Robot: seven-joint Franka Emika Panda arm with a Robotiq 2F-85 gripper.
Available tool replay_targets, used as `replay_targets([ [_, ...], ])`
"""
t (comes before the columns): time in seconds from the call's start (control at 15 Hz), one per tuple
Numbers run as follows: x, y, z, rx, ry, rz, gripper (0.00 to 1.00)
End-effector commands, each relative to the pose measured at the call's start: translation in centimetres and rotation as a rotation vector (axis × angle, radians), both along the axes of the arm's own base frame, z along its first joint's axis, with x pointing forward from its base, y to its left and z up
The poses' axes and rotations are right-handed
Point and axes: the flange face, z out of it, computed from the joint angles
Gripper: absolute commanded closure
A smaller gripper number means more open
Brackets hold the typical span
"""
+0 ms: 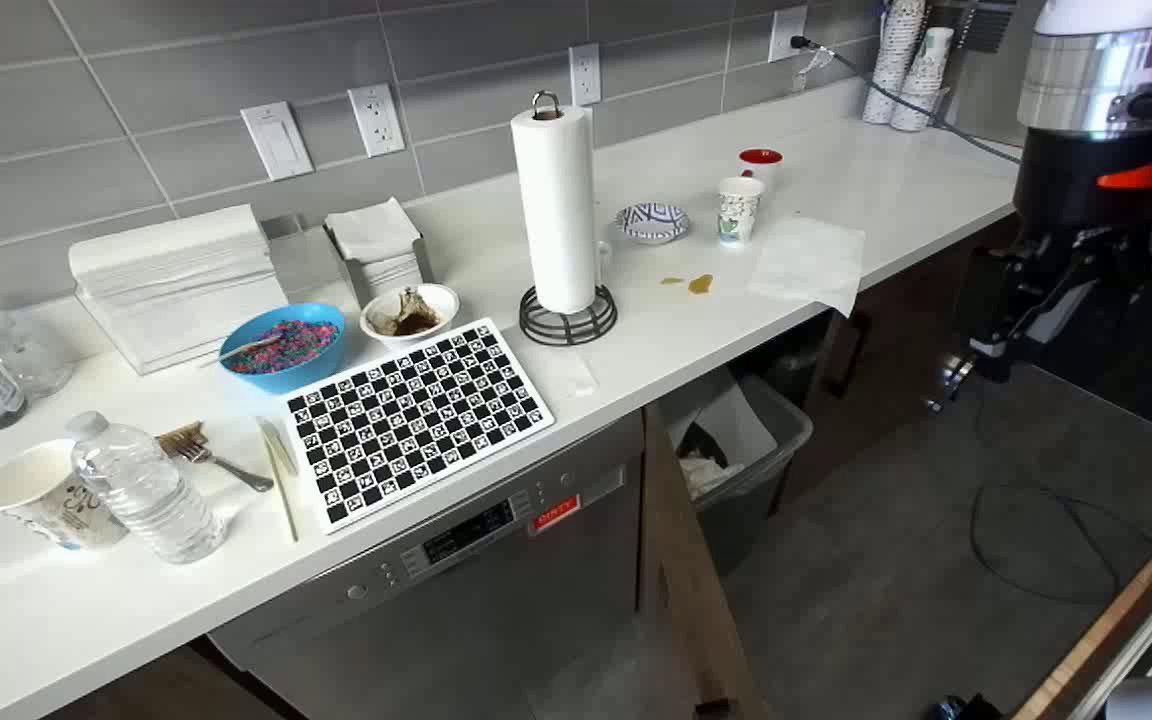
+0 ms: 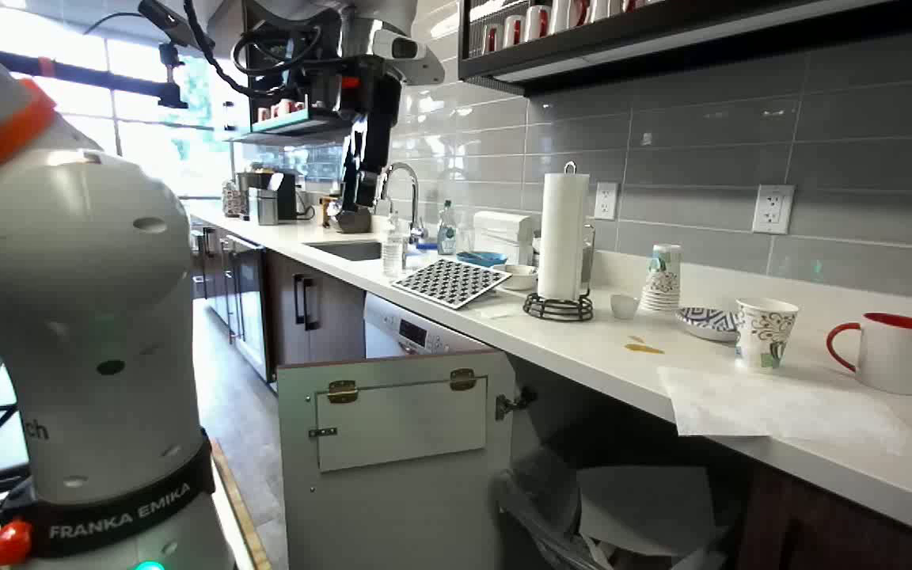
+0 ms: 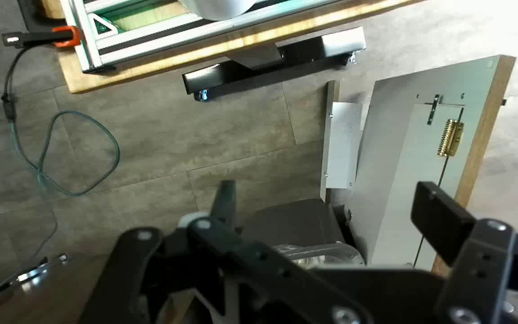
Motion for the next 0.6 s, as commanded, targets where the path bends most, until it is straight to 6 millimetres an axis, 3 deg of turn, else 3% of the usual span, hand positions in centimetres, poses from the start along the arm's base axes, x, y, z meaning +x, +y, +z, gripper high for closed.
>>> replay_targets([
  [0.0,0.0,0.0,0.0,0.0,0.001,0.0,0.0],
  [0.47,0.0,0.0,0.0,0.0,0.001,0.0,0.0],
  [0.53,0.6,-1.4,-0.3,-0.014,-0.028,-0.074,0.0],
])
